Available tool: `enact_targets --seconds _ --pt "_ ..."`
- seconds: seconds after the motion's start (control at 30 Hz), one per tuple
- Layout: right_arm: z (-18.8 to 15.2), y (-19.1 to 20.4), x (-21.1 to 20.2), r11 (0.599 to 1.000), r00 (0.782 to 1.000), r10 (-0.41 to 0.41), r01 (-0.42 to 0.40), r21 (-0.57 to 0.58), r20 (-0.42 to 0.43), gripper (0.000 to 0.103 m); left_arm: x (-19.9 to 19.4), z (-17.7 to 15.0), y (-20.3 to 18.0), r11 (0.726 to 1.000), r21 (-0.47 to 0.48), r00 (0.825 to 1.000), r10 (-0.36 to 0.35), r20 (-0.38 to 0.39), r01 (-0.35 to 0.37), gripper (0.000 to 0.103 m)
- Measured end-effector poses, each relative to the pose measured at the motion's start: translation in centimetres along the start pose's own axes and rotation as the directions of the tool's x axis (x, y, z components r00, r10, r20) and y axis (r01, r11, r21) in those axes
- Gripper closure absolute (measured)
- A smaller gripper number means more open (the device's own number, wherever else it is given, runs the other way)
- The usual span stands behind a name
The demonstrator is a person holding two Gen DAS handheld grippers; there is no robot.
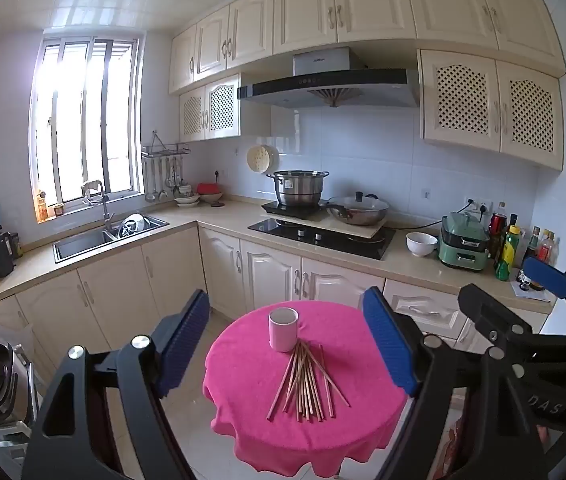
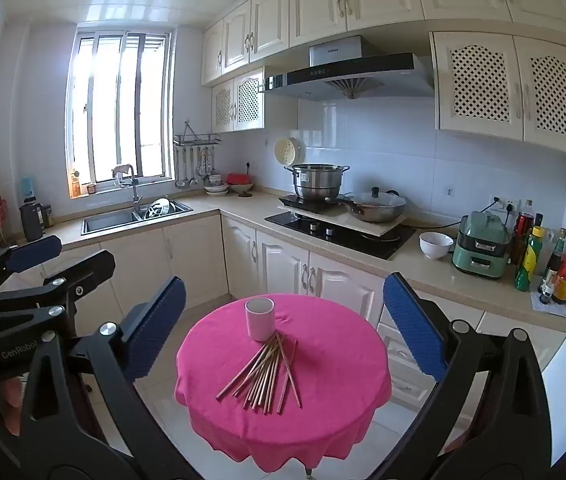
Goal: Organize utensils
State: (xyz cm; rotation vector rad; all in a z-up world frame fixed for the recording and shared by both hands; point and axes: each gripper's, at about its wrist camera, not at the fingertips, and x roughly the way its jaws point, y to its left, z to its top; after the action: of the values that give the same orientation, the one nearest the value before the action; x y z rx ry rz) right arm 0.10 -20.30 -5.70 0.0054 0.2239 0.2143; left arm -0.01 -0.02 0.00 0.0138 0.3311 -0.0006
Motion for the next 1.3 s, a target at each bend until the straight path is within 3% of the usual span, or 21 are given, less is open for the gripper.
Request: enact_targets --seconds 1.3 --pt "-0.41 0.01 0.31 1.000 1.000 -0.001 0.001 0.022 -0.022 0.006 0.20 -0.23 0.25 1.000 -0.001 1.000 -0.006 -0.015 0.006 0.025"
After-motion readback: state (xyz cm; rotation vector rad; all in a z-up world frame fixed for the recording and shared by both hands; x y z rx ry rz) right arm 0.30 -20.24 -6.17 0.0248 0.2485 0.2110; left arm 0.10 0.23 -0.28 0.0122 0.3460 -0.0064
